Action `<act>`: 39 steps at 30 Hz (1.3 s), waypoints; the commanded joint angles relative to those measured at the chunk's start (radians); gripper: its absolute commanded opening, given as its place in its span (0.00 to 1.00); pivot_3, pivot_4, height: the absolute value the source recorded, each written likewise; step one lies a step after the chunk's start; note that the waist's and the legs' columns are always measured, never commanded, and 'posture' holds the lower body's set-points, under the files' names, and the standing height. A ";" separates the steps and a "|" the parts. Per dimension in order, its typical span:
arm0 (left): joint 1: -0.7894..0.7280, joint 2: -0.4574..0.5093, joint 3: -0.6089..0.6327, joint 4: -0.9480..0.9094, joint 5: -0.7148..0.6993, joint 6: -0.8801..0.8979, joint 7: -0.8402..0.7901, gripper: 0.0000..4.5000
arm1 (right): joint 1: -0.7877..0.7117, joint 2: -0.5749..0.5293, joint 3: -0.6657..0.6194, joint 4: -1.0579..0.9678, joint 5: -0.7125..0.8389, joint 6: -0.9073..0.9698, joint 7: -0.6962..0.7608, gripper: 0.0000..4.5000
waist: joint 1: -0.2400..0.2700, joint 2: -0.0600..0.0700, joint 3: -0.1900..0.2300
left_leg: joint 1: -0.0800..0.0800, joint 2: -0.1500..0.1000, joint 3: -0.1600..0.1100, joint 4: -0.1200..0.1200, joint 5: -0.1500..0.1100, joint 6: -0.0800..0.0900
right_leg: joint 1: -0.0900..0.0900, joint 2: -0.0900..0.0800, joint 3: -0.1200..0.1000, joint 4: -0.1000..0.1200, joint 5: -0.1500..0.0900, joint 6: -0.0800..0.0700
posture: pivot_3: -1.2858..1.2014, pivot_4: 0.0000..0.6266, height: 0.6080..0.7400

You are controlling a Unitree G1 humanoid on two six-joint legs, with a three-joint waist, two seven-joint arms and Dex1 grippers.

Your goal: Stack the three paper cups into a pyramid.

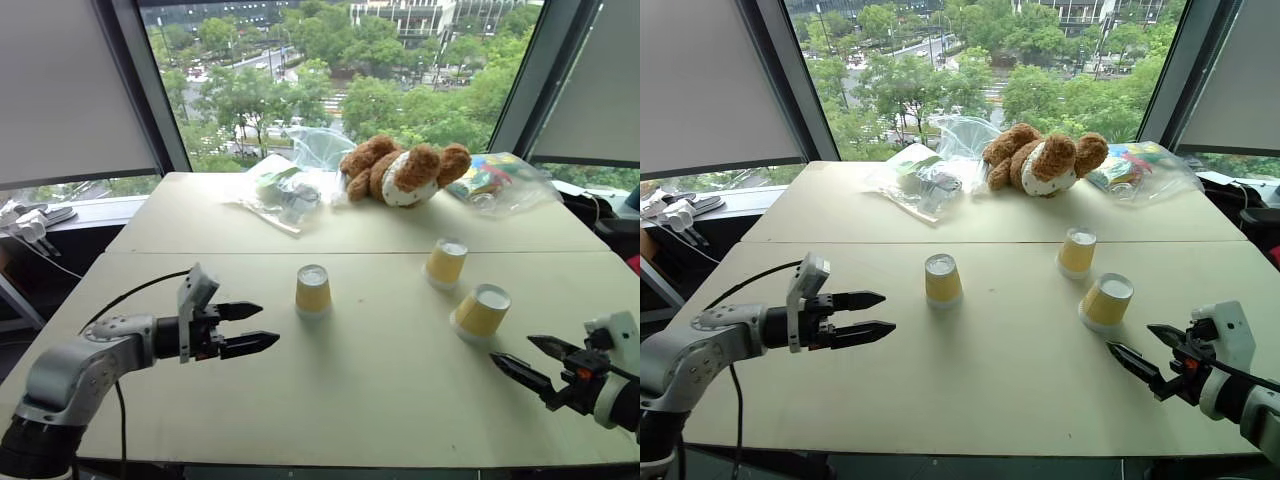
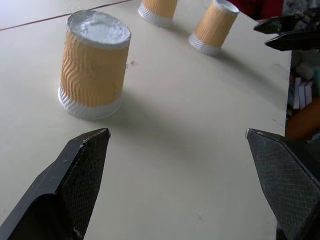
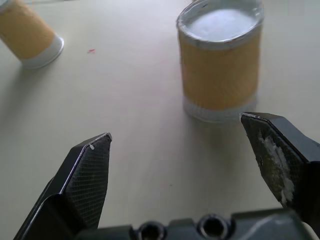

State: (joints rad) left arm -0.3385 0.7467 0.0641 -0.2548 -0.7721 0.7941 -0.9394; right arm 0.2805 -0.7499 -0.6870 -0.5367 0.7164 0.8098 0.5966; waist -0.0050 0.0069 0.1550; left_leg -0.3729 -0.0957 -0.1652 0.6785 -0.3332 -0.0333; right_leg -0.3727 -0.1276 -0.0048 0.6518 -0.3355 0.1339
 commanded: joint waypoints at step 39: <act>0.193 -0.026 0.033 -0.106 0.038 -0.036 0.092 1.00 | -0.504 0.154 0.461 0.214 -0.159 -0.187 -0.058 0.51 | -0.014 0.000 0.000 | 0.000 0.004 0.001 0.000 0.000 -0.001 | -0.003 0.004 0.003 0.002 0.000 0.000 | 0.52 0.24 1.00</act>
State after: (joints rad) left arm -0.1487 0.7094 0.0740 -0.3537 -0.7389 0.7755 -0.8402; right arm -0.1966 -0.6128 -0.2641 -0.2759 0.5535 0.6224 0.5504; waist -0.0192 0.0073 0.1551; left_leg -0.3728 -0.0916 -0.1642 0.6781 -0.3330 -0.0339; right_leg -0.3759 -0.1239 -0.0022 0.6537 -0.3355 0.1339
